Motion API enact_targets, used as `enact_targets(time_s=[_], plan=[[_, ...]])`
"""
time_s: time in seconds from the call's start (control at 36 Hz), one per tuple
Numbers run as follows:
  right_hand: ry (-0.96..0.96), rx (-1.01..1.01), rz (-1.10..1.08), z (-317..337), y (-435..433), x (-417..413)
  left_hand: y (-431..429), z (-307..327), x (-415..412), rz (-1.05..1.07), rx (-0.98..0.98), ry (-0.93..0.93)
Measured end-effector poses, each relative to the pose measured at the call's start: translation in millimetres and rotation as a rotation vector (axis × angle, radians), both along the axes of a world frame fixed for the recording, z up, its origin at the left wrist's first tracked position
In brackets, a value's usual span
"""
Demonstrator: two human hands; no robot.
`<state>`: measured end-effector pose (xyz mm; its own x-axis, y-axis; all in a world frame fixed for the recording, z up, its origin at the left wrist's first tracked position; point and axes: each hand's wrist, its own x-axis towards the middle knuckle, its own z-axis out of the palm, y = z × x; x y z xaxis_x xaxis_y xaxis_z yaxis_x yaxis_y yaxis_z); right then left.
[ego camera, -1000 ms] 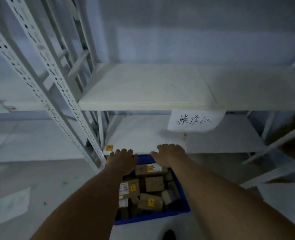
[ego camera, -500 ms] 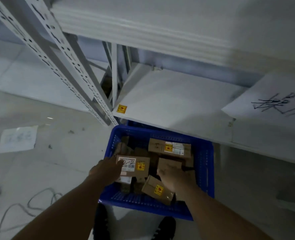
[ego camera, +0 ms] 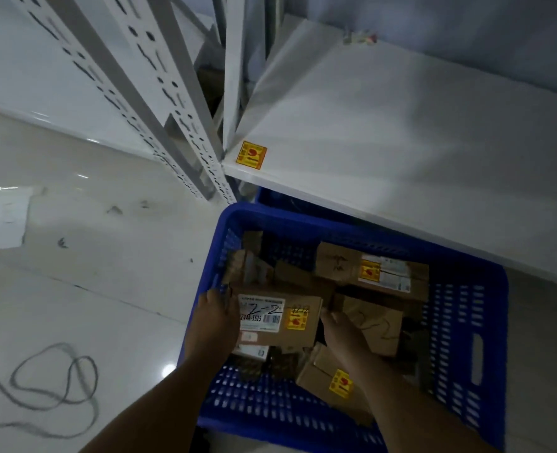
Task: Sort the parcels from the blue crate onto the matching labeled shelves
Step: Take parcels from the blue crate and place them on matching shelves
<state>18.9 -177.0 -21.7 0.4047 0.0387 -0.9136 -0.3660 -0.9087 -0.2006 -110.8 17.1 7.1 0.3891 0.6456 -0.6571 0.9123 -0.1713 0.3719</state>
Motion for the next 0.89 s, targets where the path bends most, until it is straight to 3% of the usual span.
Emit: enact_targets(time_s=[0.11,0.22,0.47,0.61,0.89], plan=[[0.015,0.001,-0.141,-28.6,2.6,-12.2,1.3,-23.1,-10.8,0.018,-0.086,-0.093],[0.045,0.037,-0.316,-43.7,5.5,-19.8,-3.2,-28.3,-12.0,0.174,-0.305,-0.222],[0.094,0.093,-0.481,-47.3,14.4,-16.7,-4.3,-34.4,-3.7,0.236,-0.309,-0.212],[0.057,0.174,-0.5,-27.8,1.2,-6.6,2.4,-25.5,2.1,0.278,-0.268,-0.2],[0.086,0.352,-0.556,50.7,-37.2,23.0,8.8,31.9,25.1,0.415,-0.576,-0.299]])
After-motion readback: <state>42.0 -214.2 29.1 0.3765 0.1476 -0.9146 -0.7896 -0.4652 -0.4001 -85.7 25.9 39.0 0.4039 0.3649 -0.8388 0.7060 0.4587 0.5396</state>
